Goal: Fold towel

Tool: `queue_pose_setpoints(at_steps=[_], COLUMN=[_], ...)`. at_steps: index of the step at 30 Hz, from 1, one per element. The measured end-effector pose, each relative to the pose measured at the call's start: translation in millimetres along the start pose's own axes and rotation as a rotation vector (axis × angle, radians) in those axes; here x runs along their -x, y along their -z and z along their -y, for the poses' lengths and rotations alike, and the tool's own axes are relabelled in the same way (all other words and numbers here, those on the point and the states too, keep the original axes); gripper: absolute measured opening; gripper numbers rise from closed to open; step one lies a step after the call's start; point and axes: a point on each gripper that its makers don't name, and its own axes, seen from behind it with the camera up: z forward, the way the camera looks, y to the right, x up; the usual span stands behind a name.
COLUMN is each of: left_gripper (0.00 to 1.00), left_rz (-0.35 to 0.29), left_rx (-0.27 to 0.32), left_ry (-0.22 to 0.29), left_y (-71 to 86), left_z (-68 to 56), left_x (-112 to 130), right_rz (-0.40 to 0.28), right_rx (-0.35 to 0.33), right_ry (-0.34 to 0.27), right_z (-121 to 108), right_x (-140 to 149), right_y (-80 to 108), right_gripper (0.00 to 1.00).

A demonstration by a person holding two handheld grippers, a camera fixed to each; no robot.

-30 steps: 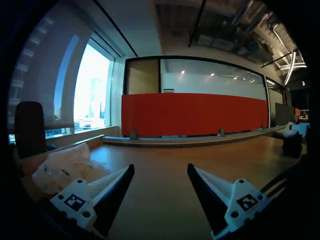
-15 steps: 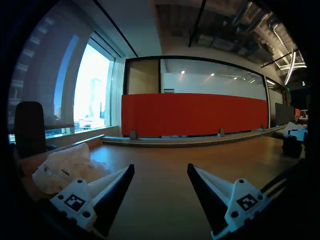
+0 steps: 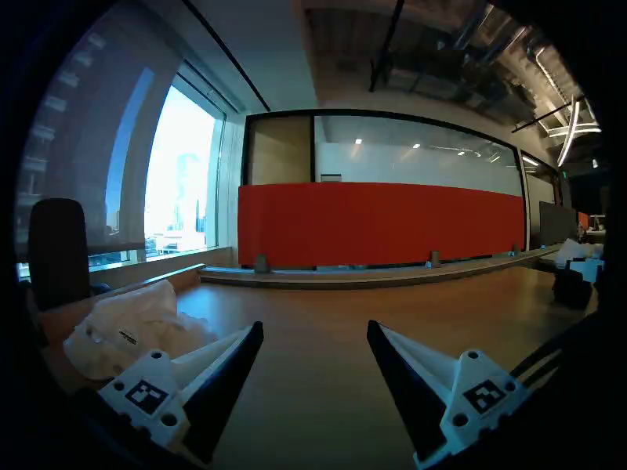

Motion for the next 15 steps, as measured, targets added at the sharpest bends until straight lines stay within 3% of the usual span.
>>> queue_pose_setpoints(at_steps=[15], left_gripper=[0.98], left_rz=[0.0], left_rx=[0.0], left_ry=[0.0], left_y=[0.7], left_z=[-0.3], left_x=[0.2], right_rz=[-0.016], right_rx=[-0.014], right_ry=[0.04], right_z=[11.7], right_x=[-0.9], right_y=[4.3], right_gripper=[0.99])
